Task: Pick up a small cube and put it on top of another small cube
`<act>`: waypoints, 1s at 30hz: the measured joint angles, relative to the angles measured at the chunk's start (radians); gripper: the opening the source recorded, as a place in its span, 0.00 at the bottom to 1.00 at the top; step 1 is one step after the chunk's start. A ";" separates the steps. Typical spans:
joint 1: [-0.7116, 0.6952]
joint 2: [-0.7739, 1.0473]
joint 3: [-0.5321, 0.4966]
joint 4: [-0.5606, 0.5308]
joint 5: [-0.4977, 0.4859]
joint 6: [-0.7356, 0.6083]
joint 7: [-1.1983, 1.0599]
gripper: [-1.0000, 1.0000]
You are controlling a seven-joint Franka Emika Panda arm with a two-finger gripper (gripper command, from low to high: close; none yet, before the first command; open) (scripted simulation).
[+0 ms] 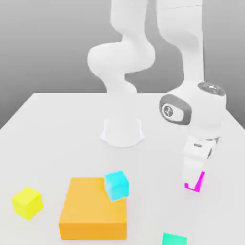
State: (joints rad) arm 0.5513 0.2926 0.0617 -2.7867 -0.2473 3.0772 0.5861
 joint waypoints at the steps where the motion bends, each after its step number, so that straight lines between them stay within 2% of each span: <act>1: 0.000 0.000 0.000 0.000 0.000 0.000 0.000 0.00; 5: 0.009 0.009 -0.010 0.002 -0.007 0.007 0.006 0.00; 7: -0.020 -0.024 0.023 -0.005 0.011 -0.019 -0.007 0.00; 11: -0.081 -0.142 0.112 -0.029 0.125 -0.111 -0.091 0.00; 14: -0.081 -0.236 0.133 -0.049 0.204 -0.186 -0.151 0.00; 18: -0.250 -0.358 0.053 -0.028 0.196 -0.332 -0.005 0.00; 25: -0.460 -0.533 -0.088 0.011 0.216 -0.543 0.237 0.00; 29: -0.521 -0.442 -0.127 0.010 0.229 -0.450 0.298 0.00; 30: -0.522 -0.412 -0.129 0.006 0.231 -0.416 0.299 1.00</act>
State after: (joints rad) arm 0.0292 -0.1198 -0.0676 -2.7807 -0.0160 2.6612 0.8853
